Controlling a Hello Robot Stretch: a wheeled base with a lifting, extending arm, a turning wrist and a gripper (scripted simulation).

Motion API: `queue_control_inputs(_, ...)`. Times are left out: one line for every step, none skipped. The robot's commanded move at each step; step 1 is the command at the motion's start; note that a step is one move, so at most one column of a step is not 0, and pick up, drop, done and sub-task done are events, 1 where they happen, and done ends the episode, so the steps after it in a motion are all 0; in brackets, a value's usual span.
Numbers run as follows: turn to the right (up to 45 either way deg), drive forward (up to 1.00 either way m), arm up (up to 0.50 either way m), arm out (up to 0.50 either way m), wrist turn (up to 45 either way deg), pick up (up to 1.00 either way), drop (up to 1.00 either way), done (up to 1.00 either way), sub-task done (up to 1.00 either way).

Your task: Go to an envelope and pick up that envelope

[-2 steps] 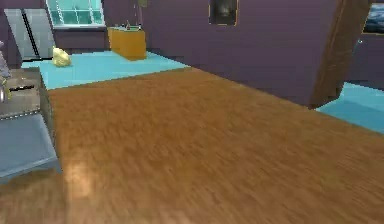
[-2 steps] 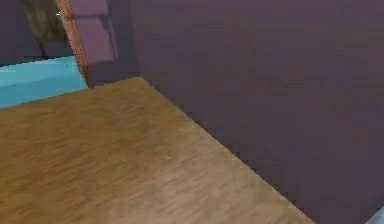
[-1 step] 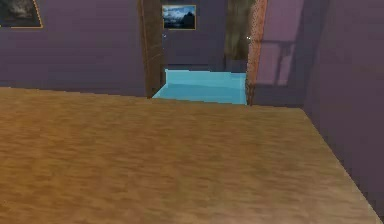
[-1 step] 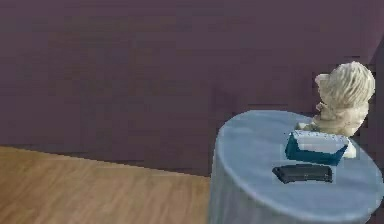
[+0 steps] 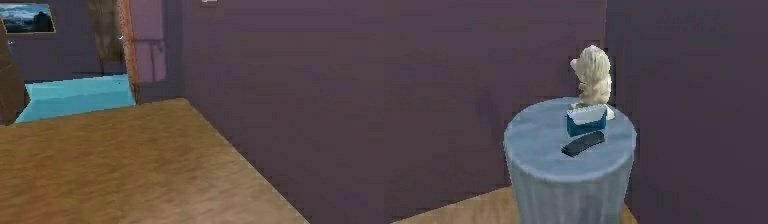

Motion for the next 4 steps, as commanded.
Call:
queue_control_inputs(45.0, 0.00, 0.00, 0.00, 0.0, 0.00, 0.00, 0.00, 0.00)
queue_control_inputs(12.0, 0.00, 0.00, 0.00, 0.0, 0.00, 0.00, 0.00, 0.00)
queue_control_inputs(0.0, 0.40, 0.00, 0.00, 0.0, 0.00, 0.00, 0.00, 0.00)
queue_control_inputs(-24.0, 0.00, 0.00, 0.00, 0.0, 0.00, 0.00, 0.00, 0.00)
